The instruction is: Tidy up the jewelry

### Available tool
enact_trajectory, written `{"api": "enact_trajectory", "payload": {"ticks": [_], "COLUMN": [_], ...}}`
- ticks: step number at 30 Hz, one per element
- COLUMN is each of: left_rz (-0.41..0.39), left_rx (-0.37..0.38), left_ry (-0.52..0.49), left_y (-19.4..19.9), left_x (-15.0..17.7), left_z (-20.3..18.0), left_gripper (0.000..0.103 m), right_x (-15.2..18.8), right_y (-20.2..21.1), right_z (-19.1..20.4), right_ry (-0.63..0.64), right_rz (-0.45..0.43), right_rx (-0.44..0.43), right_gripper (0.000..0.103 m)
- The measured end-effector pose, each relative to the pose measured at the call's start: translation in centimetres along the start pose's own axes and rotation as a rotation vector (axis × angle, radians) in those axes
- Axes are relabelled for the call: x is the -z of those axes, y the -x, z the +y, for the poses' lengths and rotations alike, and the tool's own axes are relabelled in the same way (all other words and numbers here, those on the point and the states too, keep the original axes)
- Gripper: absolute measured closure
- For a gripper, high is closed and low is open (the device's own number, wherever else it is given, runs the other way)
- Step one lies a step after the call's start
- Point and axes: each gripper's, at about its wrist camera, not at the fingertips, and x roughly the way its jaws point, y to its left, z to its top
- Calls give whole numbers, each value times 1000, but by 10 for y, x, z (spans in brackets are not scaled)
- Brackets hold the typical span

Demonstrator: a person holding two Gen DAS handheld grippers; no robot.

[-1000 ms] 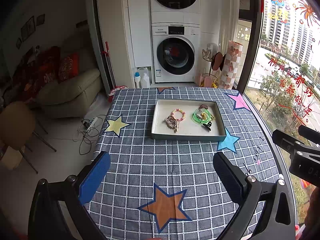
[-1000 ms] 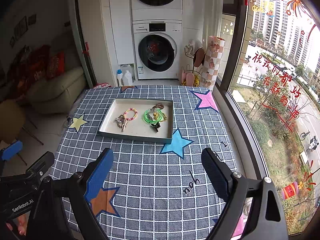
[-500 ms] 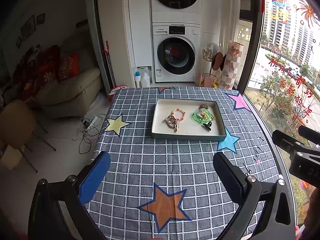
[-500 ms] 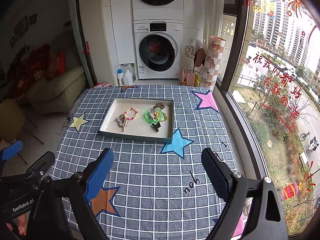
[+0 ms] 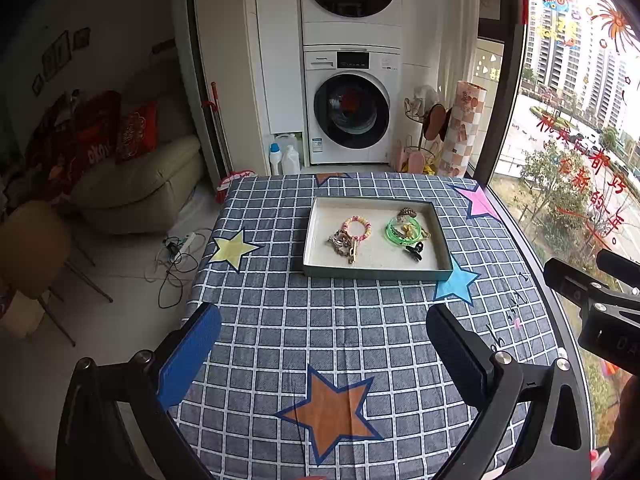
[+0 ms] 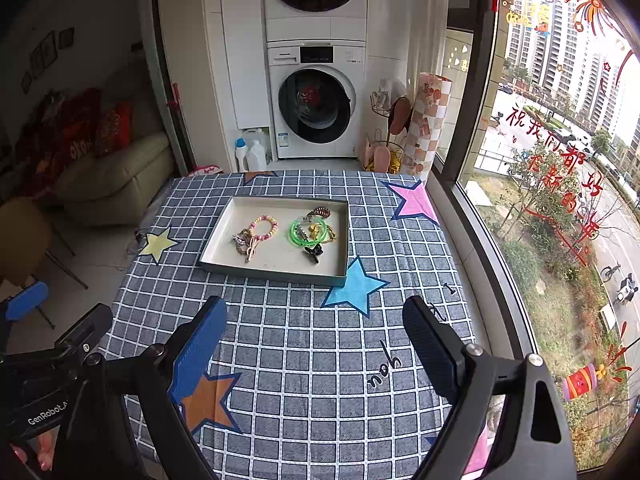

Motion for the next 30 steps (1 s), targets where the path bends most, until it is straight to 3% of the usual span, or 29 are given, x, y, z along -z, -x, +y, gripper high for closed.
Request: {"api": "enact_trajectory", "payload": {"ticks": [30], "left_rz": [0], "left_rx": [-1], "left_ry": [-1], "left_y": [0], "left_x": [0], "left_z": [0], "left_gripper": [0], "right_x": [1], "right_y": [-2], "right_z": [3], "right_ry": [1], "right_rz": [2], "right_rx": [-3], "right_gripper": [12]}}
